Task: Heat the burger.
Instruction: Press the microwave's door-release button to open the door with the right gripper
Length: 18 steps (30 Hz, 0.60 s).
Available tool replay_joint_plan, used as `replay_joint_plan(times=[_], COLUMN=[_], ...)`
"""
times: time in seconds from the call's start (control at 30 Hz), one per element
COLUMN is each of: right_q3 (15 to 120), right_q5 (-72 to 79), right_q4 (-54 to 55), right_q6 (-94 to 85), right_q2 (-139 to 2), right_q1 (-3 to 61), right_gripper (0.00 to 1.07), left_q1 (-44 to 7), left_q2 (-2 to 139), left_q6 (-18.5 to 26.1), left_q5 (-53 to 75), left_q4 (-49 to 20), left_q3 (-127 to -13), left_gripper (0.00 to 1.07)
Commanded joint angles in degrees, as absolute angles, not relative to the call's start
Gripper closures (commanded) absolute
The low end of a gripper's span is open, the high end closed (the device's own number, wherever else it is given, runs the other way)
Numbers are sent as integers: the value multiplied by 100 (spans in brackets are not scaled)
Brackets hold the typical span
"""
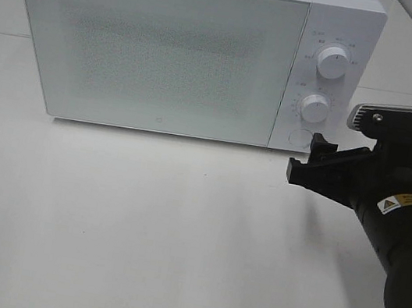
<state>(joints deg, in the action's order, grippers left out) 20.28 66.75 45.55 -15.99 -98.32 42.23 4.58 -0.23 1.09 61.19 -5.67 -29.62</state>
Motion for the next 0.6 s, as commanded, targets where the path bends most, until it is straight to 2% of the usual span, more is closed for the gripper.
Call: replay_joint_plan(times=[0.03,0.27,0.4,0.6], right_q3=[2057,2057,2057,2057], right_q5=[6835,6864,6853,6715], right_q4=[4492,4463,4028,3850], right_q6=[-1364,-1220,-991,-768], right_q2=[-9889,-9895,-9895,-9895], right_q1=[4200,4177,3804,3667], right_gripper=[32,32,32,32], left_q1=[476,476,476,476], left_q2=[-132,-132,-132,-132], left_q6=[115,115,115,115], left_q5=[6131,6131,6131,6131], left_q4=[-579,-579,-579,-579], left_q3=[-2962,-2962,-2962,-2962], left_gripper=[6,6,6,6])
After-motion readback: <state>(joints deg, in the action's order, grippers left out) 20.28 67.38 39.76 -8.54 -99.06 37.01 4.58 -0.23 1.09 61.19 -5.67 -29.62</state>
